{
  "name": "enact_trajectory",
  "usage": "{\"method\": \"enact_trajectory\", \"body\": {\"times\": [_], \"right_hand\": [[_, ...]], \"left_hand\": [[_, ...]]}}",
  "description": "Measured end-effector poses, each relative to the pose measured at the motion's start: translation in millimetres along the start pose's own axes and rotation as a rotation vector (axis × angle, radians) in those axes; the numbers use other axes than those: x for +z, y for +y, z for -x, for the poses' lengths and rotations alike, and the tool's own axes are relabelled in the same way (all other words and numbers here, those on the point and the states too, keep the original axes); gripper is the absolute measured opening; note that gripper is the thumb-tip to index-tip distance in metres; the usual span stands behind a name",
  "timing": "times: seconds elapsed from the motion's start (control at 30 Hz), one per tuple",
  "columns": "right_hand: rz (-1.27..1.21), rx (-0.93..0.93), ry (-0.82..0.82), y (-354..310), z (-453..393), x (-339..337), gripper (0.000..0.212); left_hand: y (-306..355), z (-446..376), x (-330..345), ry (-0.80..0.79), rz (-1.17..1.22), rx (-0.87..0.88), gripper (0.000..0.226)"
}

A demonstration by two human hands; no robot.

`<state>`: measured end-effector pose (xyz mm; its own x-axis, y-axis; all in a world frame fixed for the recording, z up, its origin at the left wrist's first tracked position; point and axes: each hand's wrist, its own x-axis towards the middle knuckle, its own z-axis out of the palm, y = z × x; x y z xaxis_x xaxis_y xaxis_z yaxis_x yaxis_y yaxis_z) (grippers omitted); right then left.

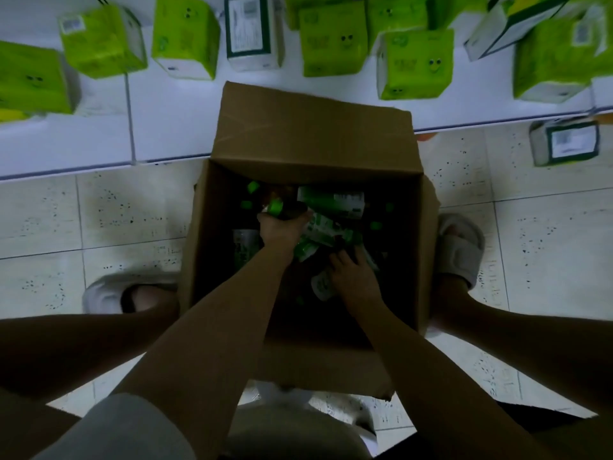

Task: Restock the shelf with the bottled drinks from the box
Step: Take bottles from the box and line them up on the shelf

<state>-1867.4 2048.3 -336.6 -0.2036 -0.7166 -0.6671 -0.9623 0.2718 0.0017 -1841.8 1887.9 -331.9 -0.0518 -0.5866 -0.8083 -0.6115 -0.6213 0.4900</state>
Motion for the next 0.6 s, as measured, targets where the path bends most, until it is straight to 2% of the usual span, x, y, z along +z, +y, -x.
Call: {"method": "enact_trajectory", "body": {"times": [0.13, 0.23, 0.37, 0.47, 0.53, 0.6], "right_hand": [[-0.121, 0.102, 0.198, 10, 13, 3, 0.060], [-0.257, 0.112, 0.231, 24, 23, 0, 0.059], [-0.455, 0.138, 0.168, 31, 41, -15, 0.063], [-0.618, 0.206, 0.245, 25, 53, -27, 0.063], [-0.835, 0.240, 0.281, 21, 50, -27, 0.062], [-1.095, 0.253, 0.367, 19, 48, -32, 0.061]], "left_hand": [[-1, 16, -14, -0.071, -0.060, 0.063, 0.081], [6, 24, -29, -0.126, -0.168, 0.212, 0.083], [32, 42, -55, -0.129, -0.268, 0.439, 0.079], [54, 54, -80, -0.117, -0.293, 0.515, 0.082], [68, 60, -94, -0.070, -0.342, 0.560, 0.085], [81, 73, -112, -0.066, -0.347, 0.639, 0.076]]}}
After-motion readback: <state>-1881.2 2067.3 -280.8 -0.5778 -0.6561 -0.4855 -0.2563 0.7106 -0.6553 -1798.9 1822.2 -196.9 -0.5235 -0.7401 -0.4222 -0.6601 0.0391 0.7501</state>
